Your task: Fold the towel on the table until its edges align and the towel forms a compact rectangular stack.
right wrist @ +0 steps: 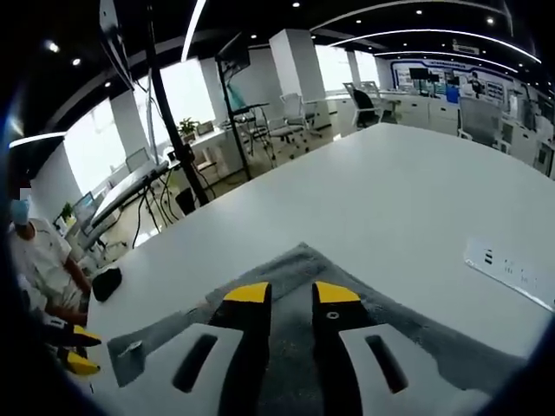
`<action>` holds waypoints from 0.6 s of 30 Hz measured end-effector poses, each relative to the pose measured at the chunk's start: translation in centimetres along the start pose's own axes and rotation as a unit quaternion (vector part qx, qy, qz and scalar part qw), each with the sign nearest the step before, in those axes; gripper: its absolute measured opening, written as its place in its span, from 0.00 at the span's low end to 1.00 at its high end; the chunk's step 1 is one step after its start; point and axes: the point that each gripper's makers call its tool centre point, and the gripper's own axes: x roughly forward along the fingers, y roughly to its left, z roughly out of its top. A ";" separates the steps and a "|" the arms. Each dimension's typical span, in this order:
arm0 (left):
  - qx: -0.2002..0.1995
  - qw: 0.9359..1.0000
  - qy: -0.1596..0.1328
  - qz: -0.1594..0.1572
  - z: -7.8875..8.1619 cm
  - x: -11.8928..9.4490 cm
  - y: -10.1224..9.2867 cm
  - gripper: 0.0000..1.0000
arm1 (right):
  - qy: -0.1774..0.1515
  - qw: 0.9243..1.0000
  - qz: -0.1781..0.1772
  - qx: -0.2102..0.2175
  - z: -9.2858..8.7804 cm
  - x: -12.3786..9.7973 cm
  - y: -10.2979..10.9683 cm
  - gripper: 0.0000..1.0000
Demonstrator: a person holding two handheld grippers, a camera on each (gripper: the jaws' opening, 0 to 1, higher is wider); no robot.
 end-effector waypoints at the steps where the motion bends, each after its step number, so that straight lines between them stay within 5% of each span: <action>1: 0.012 1.000 0.001 -0.001 0.0 0.0 -0.1 0.35 | 0.001 1.000 -0.001 -0.002 -0.1 -0.1 -0.1 0.18; 18: 0.072 0.995 0.019 -0.069 -0.2 1.0 -5.2 0.50 | 0.016 1.000 -0.022 -0.003 -1.3 -2.8 -3.5 0.22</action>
